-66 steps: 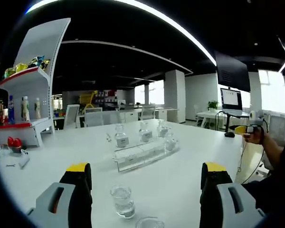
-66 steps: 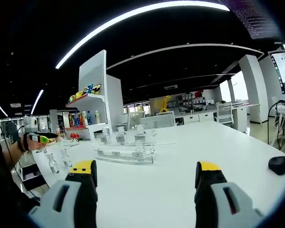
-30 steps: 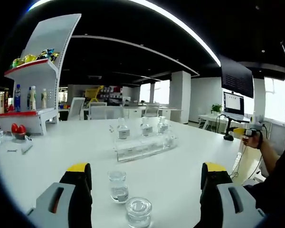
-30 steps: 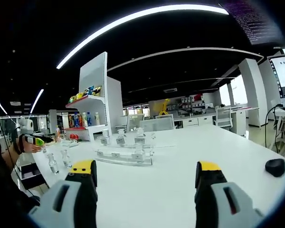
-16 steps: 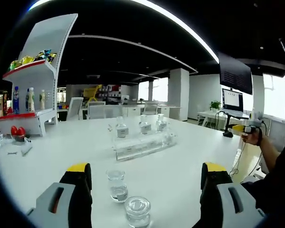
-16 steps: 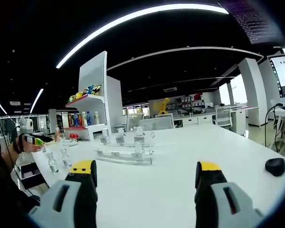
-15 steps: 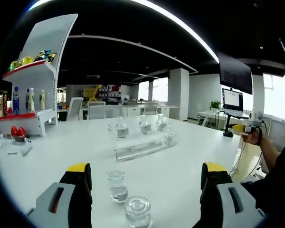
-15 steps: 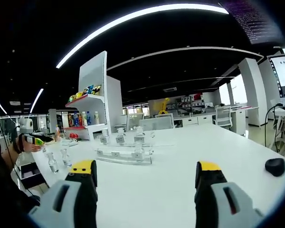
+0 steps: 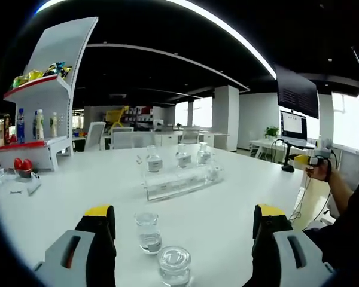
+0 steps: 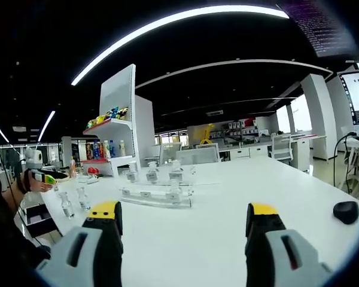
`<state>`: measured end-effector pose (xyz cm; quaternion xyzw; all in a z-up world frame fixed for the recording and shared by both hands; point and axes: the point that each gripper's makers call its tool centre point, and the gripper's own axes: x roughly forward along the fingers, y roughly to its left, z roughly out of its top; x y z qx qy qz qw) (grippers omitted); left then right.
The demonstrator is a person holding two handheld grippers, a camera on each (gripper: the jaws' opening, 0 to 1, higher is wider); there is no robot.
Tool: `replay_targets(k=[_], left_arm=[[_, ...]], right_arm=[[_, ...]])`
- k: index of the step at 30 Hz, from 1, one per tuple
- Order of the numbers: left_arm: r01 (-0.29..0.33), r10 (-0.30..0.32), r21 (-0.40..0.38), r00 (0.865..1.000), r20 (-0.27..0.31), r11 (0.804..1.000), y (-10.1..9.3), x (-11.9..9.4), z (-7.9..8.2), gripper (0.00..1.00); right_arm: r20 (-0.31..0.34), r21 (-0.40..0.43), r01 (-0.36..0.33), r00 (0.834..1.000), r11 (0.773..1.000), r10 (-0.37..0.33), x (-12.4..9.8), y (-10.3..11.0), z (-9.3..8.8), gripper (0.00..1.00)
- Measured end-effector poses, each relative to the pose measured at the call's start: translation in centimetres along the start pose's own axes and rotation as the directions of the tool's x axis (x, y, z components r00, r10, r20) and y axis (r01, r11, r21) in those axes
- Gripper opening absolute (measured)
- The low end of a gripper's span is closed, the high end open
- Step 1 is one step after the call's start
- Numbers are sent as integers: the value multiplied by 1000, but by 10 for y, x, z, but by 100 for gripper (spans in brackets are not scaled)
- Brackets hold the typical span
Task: Identify the label on the chemical reagent bottle, grasp the chemical reagent bottle, and place it in the designated position on the reagent rack
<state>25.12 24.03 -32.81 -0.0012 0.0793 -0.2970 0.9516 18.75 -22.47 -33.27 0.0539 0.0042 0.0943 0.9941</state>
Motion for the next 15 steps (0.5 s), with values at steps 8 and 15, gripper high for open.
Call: replay_targets(k=[8,15], left_arm=[[-6,6,3,1000,-12,1000,3,2,-4,95],[-7,7,6,1000,-21,1000,4,3,-8,95]], right_arm=[[-7,0,-1,1000,1000,1,1,1,-3,81],[-11,-2,0,1000,1000,0,1,-1,-4,81]])
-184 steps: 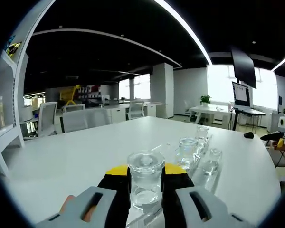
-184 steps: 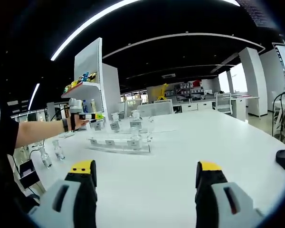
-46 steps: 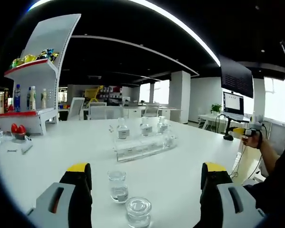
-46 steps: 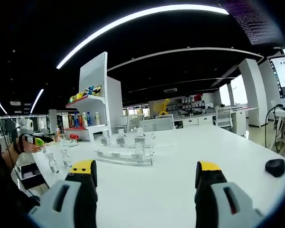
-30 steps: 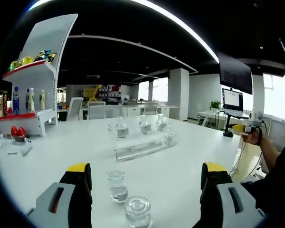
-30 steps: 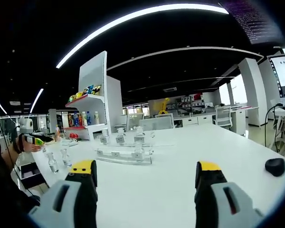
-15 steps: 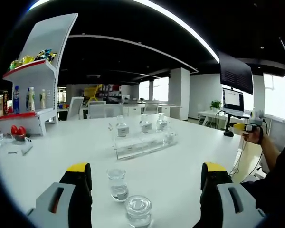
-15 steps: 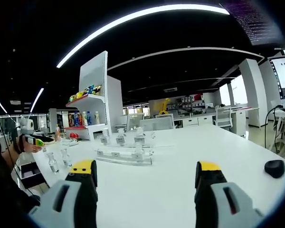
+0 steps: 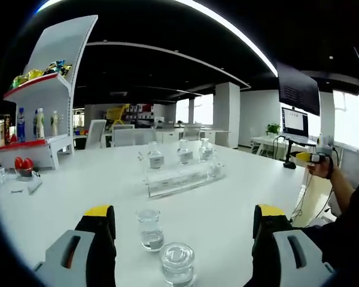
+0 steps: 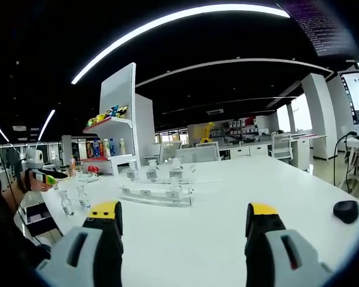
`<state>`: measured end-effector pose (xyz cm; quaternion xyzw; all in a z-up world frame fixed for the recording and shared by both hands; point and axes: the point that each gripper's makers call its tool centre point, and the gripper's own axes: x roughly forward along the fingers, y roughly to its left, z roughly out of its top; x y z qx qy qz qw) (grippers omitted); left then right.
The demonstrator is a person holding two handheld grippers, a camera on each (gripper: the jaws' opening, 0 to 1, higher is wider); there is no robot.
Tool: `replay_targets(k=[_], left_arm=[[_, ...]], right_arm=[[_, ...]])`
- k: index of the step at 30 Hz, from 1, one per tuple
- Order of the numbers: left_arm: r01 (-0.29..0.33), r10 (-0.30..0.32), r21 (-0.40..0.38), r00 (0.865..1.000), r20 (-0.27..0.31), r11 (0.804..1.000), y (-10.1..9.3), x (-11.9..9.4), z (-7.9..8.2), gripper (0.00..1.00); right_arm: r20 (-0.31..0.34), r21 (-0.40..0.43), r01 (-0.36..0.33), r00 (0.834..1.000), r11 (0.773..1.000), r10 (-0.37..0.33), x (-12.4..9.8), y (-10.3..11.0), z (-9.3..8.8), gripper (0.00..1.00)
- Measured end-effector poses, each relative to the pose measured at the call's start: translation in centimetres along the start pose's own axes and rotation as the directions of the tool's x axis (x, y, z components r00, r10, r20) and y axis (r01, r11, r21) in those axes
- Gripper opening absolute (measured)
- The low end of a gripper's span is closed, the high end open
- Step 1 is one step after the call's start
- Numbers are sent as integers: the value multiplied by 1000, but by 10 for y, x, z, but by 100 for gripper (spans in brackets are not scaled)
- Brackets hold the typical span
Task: Identify the label on the chemical reagent bottle, grasp the chemical reagent bottle, and place it in the designated position on the reagent rack
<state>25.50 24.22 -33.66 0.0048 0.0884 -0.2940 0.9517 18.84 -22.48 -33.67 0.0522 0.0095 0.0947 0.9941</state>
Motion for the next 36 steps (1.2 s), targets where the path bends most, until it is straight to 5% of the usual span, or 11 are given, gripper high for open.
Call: replay_targets(k=[18,28,36], left_arm=[[-15,15,27,1000,0,1000,5,-3,6,95],[-82,81,35,997,19,996,34,1,17,95],[-91,93,65,995,-21,994,56,17,12,95]], right_arm=[[-3,-1,-2,1000,1000,2,0,1,-2,81],[-20,-1,-14,1000,1000,14,6,6,-10,80],[-17,0,0,1000,1000,0,2,0,-8,80]])
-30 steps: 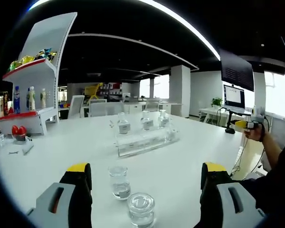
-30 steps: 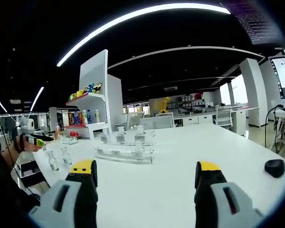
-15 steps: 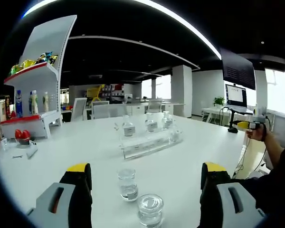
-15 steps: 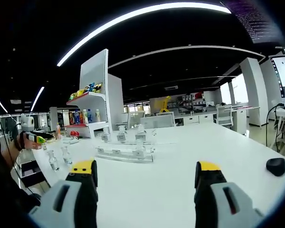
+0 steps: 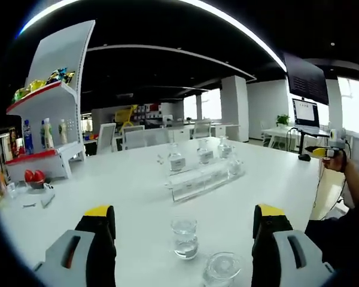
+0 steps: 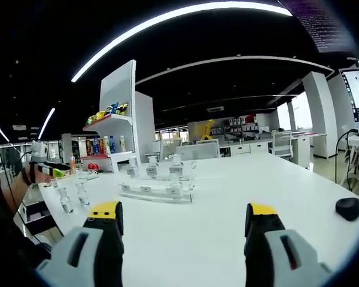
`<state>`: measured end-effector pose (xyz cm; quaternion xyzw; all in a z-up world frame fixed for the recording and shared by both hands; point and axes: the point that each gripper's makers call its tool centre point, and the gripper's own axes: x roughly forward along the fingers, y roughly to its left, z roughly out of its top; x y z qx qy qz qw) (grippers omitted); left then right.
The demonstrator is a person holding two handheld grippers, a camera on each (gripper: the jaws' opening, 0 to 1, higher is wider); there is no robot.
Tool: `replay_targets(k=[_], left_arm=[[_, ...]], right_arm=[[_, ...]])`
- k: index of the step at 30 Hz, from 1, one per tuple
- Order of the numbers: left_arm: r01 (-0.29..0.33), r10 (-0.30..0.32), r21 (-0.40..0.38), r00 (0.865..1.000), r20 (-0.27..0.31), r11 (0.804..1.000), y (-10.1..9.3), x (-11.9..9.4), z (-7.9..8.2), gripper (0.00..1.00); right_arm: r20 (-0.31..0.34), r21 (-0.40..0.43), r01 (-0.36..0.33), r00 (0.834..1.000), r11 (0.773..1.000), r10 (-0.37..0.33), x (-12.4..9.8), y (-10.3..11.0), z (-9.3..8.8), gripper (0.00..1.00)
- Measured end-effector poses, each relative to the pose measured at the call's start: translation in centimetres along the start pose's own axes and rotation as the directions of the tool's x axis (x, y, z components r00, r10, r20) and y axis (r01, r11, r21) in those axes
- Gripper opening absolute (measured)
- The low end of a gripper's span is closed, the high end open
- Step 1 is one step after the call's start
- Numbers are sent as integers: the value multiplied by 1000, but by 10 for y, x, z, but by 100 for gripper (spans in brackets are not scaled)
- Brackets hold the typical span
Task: Identify the label on the chemical reagent bottle, grasp the chemical reagent bottle, and place it in the designated position on the reagent rack
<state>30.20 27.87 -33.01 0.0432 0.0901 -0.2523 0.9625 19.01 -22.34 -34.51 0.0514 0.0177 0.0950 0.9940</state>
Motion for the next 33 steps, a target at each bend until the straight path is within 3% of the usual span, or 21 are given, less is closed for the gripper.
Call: replay_targets(k=[6,15,20,27,30,33], left_arm=[[-17,17,27,1000,-20,1000,12,8,-9,95],[38,-35,137,999,-28,990,21,23,-20,91],[197,-199,171,980,-3,965,5,29,-17,90],[242,-243,211,970,-23,947,13,43,-27,87],[295,-300,190,954,-1,936,6,45,-29,86],[309,-313,195,950,-12,931,5,50,-37,83]], right_arm=[[-3,-3,3,1000,1000,-3,0,-2,-1,80],[-8,-5,-4,1000,1000,4,2,0,-3,80],[-13,-9,-2,1000,1000,2,2,1,-3,80],[-10,-9,1,1000,1000,-1,3,0,-1,80],[-17,-12,2,1000,1000,-2,3,0,-4,80],[-30,-13,6,1000,1000,-7,4,-1,-7,80]])
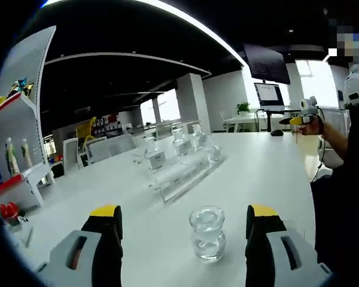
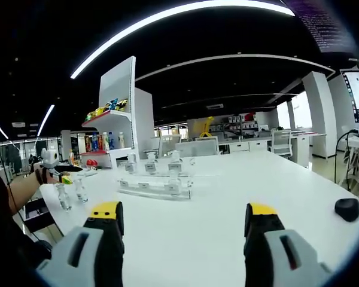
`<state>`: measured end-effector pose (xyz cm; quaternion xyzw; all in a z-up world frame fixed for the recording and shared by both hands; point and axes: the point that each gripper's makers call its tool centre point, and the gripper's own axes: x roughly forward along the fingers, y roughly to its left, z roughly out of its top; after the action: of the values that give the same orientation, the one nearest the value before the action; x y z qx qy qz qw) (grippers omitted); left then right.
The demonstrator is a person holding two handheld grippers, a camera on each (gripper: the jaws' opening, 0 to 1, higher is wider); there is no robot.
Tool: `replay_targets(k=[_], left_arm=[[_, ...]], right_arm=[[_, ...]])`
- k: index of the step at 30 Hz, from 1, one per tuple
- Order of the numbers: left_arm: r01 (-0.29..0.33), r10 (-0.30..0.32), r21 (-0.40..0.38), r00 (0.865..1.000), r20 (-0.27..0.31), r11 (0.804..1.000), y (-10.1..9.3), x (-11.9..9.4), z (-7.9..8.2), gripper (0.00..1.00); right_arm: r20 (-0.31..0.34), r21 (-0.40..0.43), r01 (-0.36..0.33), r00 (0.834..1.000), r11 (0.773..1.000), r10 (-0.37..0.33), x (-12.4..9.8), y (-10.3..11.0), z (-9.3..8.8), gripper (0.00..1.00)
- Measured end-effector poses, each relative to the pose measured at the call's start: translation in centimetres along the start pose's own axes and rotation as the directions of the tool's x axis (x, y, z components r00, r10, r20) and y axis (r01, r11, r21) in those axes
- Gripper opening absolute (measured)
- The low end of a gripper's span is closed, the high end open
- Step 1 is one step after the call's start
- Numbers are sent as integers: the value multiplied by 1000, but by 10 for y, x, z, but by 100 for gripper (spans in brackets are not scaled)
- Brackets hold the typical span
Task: Identify the label on the chemical reagent bottle, grasp the chemical reagent bottle, and place it in the designated position on the reagent rack
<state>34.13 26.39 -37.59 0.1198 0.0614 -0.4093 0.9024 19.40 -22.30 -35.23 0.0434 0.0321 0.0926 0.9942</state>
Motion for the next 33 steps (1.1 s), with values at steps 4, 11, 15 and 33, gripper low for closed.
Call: replay_targets(k=[4,11,15,33], left_arm=[[21,-21,32,1000,-15,999,-2,3,-10,79],[71,-70,25,997,-25,997,-2,11,-23,68],[132,-132,11,991,12,991,-12,15,-24,60],[191,-189,-38,980,62,981,-28,25,-29,31]], right_arm=[[5,8,-4,1000,1000,4,1,1,0,80],[6,5,-6,1000,1000,6,1,2,1,80],[4,4,-1,1000,1000,1,-1,1,0,80],[3,4,-1,1000,1000,1,-1,2,-1,79]])
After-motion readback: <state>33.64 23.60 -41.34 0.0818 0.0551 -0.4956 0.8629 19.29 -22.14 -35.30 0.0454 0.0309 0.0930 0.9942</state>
